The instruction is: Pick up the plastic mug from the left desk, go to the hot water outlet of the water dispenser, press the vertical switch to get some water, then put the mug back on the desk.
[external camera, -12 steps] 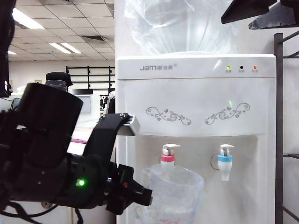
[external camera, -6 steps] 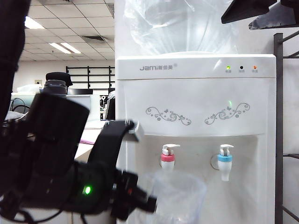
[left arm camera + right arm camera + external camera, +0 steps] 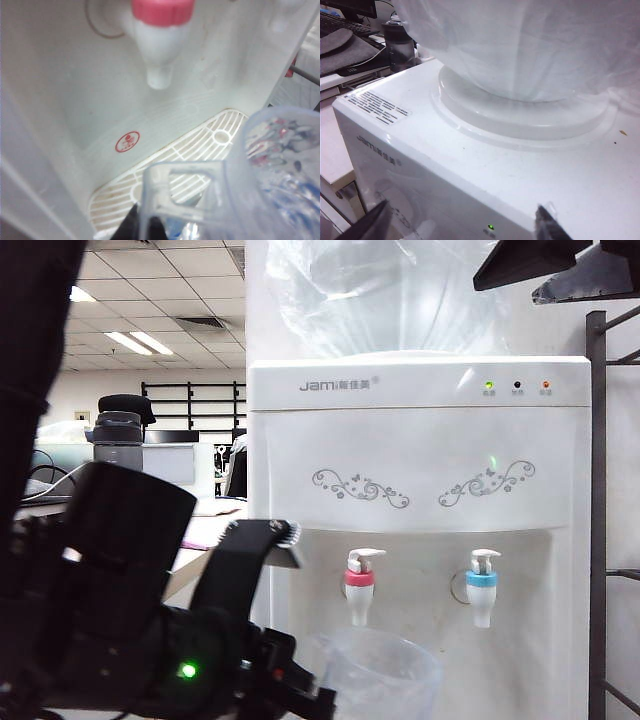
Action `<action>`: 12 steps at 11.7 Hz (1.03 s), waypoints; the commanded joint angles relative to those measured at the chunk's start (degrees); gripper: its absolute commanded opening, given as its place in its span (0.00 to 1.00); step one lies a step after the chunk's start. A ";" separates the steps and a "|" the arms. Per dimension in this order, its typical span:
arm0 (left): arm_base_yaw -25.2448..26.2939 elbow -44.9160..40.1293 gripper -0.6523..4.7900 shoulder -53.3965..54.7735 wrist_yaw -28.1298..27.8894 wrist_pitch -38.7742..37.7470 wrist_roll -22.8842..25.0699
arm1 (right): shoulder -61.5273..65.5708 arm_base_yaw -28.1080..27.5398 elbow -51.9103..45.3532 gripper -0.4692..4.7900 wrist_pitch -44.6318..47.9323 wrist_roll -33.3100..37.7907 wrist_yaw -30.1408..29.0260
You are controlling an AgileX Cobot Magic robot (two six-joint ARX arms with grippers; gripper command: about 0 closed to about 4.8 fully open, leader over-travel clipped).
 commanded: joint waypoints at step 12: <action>-1.01 1.01 0.11 -0.55 0.31 2.93 -0.70 | -0.15 0.04 0.24 0.80 0.72 -0.15 0.04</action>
